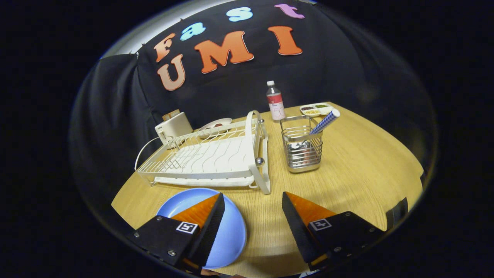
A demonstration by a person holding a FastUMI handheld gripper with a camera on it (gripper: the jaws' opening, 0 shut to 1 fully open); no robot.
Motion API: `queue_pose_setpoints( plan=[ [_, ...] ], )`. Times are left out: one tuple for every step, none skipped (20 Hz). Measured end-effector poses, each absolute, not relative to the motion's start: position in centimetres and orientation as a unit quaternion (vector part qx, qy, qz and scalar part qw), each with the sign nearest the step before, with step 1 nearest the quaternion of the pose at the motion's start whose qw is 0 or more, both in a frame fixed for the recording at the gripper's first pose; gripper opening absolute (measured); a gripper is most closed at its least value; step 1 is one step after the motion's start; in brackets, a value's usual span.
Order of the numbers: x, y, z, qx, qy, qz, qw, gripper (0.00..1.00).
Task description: Take the plate from the dish rack, then take the spoon from the basket and place it into the plate.
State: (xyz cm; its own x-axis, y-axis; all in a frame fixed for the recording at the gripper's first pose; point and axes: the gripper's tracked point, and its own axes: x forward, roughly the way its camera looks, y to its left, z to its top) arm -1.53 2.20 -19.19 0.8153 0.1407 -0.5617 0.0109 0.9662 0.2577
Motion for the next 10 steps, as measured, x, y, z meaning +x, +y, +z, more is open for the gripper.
queue_pose_setpoints(
  plan=[
    [-0.9, 1.4, -18.6, 0.121, 0.286, 0.027, 0.95, 0.91],
    [-0.4, 0.4, -17.9, 0.117, 0.271, 0.016, 0.955, 0.92],
    [0.2, -0.7, -17.5, 0.113, 0.256, 0.003, 0.96, 0.93],
    [0.7, -1.6, -17.0, 0.109, 0.243, -0.011, 0.964, 0.94],
    [1.3, -2.5, -16.7, 0.106, 0.234, -0.024, 0.966, 0.93],
    [1.7, -3.3, -16.6, 0.105, 0.228, -0.036, 0.967, 0.93],
    [2.1, -3.9, -16.4, 0.105, 0.224, -0.044, 0.968, 0.93],
    [2.6, -4.6, -16.4, 0.106, 0.222, -0.051, 0.968, 0.92],
    [3.1, -5.3, -16.5, 0.105, 0.22, -0.062, 0.968, 0.9],
    [3.6, -6.1, -16.5, 0.103, 0.217, -0.072, 0.968, 0.89]
  ],
)
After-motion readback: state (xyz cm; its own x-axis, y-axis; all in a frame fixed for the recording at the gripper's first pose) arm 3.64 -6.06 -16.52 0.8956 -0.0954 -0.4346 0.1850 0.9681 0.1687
